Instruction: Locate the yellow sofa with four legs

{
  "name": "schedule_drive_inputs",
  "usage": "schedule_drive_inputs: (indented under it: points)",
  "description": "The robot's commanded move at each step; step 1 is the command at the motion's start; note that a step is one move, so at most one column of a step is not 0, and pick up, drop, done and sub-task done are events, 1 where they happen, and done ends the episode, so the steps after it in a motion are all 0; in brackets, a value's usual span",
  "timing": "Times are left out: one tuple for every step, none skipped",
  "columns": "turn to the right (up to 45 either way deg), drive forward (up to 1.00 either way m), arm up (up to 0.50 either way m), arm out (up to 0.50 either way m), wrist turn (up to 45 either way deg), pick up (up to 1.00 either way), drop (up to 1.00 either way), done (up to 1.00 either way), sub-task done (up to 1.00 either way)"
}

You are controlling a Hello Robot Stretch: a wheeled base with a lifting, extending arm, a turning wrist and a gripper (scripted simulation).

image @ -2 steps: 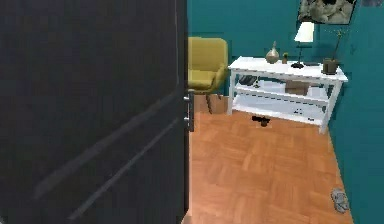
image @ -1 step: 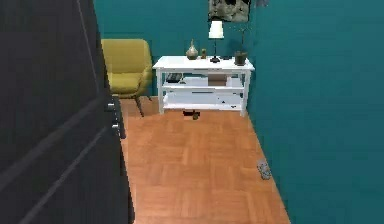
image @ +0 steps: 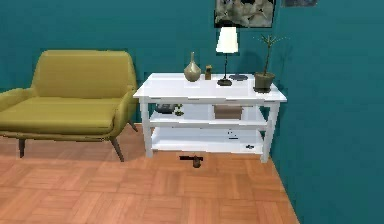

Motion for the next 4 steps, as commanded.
schedule_drive_inputs:
  points:
    - [12.0, 0.0, 0.0, 0.0, 0.0, 0.0, 0.0, 0.0, 0.0]
    - [0.0, 0.2, 0.0, 0.0, 0.0, 0.0, 0.0, 0.0, 0.0]
    - [-15.0, 0.0, 0.0, 0.0, 0.0, 0.0, 0.0, 0.0, 0.0]
    - [0.0, 0.9, 0.0, 0.0, 0.0, 0.0, 0.0, 0.0, 0.0]
